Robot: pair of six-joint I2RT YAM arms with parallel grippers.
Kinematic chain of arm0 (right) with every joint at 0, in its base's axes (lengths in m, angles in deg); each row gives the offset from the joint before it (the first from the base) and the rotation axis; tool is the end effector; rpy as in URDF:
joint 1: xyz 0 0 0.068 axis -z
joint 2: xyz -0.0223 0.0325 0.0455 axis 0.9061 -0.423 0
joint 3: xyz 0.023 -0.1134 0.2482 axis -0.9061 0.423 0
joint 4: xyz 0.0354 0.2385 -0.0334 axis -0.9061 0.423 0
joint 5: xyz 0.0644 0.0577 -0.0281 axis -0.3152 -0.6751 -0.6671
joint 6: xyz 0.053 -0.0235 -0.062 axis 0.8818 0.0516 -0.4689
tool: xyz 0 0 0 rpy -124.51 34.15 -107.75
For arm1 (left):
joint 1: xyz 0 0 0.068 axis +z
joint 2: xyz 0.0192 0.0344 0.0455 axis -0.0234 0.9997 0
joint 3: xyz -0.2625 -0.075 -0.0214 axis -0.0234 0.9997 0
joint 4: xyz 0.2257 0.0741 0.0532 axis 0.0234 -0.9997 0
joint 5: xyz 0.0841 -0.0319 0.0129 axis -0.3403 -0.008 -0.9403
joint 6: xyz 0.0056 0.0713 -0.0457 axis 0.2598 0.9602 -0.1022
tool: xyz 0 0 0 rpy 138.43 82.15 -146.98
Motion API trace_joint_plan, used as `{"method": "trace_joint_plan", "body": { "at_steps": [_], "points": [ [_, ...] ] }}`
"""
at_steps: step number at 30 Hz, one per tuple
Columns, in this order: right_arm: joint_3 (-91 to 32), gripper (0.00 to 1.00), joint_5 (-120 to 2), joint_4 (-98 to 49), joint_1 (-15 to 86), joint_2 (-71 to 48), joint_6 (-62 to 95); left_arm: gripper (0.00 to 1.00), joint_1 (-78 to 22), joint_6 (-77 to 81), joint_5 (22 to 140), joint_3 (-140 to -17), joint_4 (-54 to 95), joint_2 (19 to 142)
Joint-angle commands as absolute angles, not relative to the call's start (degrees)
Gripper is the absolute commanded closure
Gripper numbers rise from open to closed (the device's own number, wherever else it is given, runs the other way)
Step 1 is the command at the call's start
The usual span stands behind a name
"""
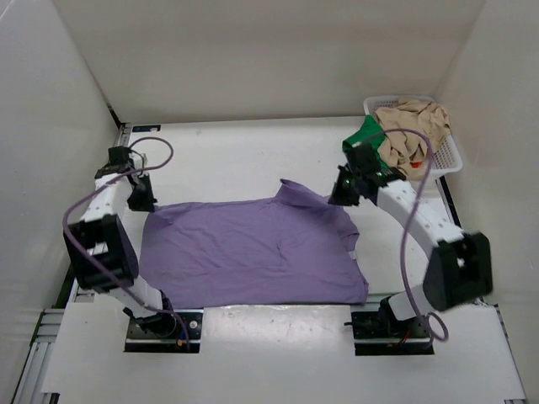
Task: Fold and stack the t-shirts
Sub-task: Grap the side of the flattened tshirt furthest away from the robot with both arms, then fold the other side of the tshirt into a rectangle
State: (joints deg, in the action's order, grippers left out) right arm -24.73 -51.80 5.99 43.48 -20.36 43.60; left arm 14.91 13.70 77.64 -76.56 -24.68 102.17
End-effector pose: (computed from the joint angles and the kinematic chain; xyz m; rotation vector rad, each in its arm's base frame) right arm 0.3234 0.1285 0.2494 0.2653 2.4769 0.4402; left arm 0.3216 0.0869 0.1865 -0.3754 2.7612 -0.0548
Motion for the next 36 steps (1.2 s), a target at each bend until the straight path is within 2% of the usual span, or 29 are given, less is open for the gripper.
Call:
{"method": "trace_joint_plan", "body": {
  "at_steps": [1,8,13,30,36],
  "points": [
    [-13.97,1.00,-49.59,8.44,43.44,-6.87,44.47,0.90,10.27,13.82,71.24,-70.02,-25.51,89.40],
    [-0.79,1.00,-46.69,11.09,43.44,9.42,47.73,0.90,9.21,13.82,65.95,-59.99,-24.99,79.80],
    [1.86,1.00,-44.15,13.80,43.97,16.01,48.78,0.90,9.73,13.82,64.01,-56.91,-24.29,77.94],
    [2.04,1.00,-44.85,16.89,46.17,20.33,50.01,0.90,12.46,13.82,61.37,-57.08,-24.28,76.62],
    [3.88,1.00,-46.16,17.50,46.17,21.38,50.28,0.90,12.46,13.82,61.37,-52.70,-24.28,74.86]
  ]
}}
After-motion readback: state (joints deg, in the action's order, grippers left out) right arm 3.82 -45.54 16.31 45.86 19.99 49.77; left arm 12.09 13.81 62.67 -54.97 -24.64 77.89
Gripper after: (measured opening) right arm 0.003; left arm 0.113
